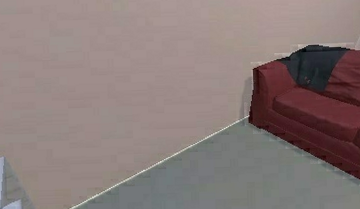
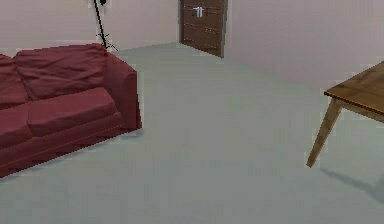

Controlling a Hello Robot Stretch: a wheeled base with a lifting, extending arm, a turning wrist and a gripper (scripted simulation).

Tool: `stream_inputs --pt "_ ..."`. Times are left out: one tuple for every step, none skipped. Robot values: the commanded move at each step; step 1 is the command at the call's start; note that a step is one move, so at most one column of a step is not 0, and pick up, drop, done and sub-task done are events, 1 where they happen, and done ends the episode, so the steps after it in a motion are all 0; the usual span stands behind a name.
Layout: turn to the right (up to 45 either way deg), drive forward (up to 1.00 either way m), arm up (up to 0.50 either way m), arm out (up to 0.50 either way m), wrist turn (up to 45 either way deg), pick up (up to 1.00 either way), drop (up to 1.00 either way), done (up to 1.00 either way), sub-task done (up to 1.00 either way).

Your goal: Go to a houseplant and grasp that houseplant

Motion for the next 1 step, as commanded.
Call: stream_inputs --pt "-45.0 0.00 0.00 0.00 0.0 0.00 0.00 0.00 0.00"
